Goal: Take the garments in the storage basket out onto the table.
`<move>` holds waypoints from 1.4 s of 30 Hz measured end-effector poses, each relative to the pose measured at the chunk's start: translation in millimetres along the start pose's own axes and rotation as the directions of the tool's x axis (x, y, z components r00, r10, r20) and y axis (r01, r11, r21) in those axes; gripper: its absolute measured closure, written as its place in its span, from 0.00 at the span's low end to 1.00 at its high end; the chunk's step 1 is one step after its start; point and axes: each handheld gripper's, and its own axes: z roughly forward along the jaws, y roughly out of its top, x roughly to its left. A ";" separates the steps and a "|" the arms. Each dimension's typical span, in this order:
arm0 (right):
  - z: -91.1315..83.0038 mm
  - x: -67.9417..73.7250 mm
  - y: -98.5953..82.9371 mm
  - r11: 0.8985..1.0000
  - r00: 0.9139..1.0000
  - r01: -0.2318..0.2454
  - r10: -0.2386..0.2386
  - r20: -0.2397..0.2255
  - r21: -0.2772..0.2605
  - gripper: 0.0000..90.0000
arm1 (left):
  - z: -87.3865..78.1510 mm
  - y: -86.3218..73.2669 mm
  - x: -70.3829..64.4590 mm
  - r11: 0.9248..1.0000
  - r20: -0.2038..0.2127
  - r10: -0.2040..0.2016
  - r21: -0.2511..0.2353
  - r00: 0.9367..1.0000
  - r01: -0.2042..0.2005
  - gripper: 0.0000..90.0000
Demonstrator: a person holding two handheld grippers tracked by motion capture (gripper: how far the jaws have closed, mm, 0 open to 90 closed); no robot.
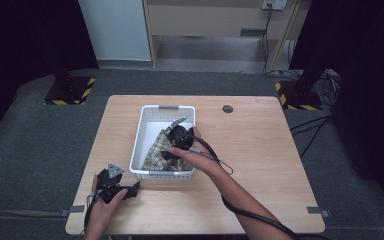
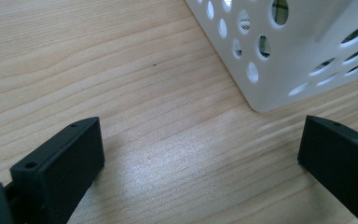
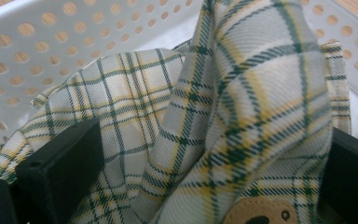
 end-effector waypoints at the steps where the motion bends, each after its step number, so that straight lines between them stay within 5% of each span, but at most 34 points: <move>1: 0.5 0.3 0.0 1.000 1.000 0.000 0.000 0.002 0.001 0.03 | 0.0 0.0 0.0 1.000 0.000 0.000 0.000 1.000 0.000 0.00; 19: 6.8 2.5 0.9 0.998 1.000 0.008 -0.010 0.019 0.058 0.09 | -0.1 0.0 0.1 1.000 0.000 0.001 0.002 1.000 -0.001 0.00; 42: 5.2 3.8 0.1 0.998 0.999 0.033 -0.034 0.020 0.059 0.55 | -0.1 0.0 0.0 1.000 0.000 0.000 0.001 1.000 0.000 0.00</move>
